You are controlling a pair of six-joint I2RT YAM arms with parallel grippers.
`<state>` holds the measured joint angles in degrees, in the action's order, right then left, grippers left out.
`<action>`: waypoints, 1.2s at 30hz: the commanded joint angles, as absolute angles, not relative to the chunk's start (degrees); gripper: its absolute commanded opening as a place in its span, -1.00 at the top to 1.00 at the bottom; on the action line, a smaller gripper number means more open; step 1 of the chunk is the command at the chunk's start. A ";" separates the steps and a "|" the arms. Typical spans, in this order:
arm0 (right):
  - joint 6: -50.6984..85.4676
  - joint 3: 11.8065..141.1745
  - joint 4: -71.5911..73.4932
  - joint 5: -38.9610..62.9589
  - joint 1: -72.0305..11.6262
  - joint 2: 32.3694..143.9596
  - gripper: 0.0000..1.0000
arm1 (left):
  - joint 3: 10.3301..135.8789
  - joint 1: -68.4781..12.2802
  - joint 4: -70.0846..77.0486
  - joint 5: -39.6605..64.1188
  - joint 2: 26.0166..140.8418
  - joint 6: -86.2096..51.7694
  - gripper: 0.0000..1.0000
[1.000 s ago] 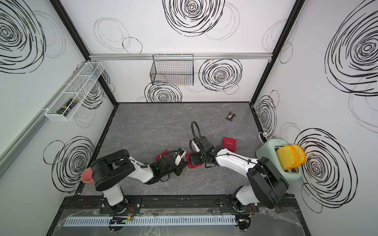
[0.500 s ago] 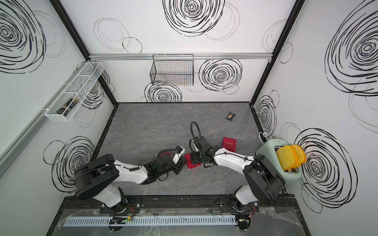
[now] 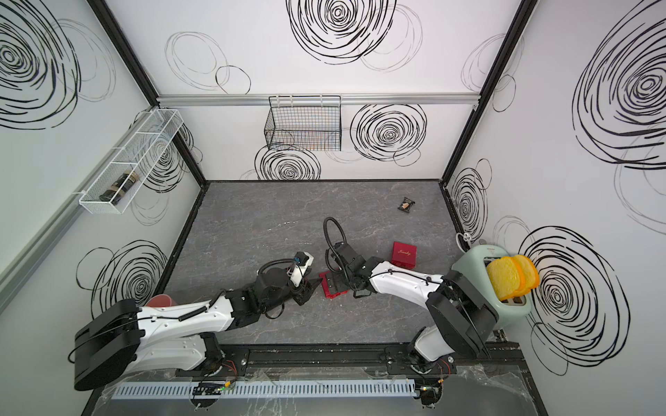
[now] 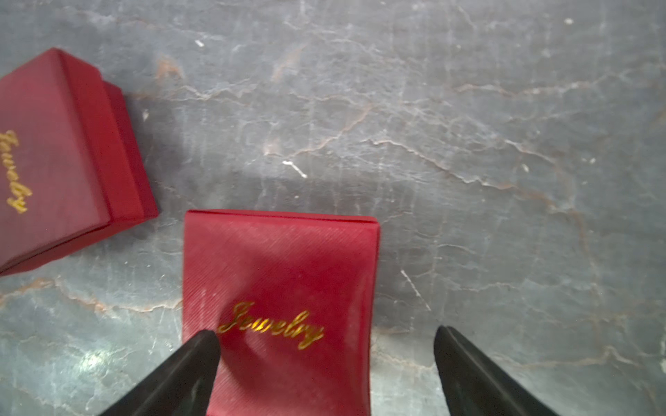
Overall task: Take the necklace out of the lift-off lid jewelry box
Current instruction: Close the lid on the jewelry box, then move the jewelry box to the center of the board.
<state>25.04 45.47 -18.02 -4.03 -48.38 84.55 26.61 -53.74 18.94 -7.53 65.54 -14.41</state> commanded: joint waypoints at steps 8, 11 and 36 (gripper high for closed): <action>24.86 50.09 -20.23 -5.18 -51.27 86.93 -0.95 | 22.83 -47.87 11.37 -4.87 55.62 -15.15 -0.50; 25.22 50.76 -21.03 -6.43 -51.46 88.06 -0.95 | 22.09 -47.20 10.80 -4.67 54.31 -14.92 -0.76; 27.05 52.34 -23.86 -11.66 -52.56 92.48 -0.92 | 20.57 -46.93 10.80 -5.45 51.61 -14.97 -0.95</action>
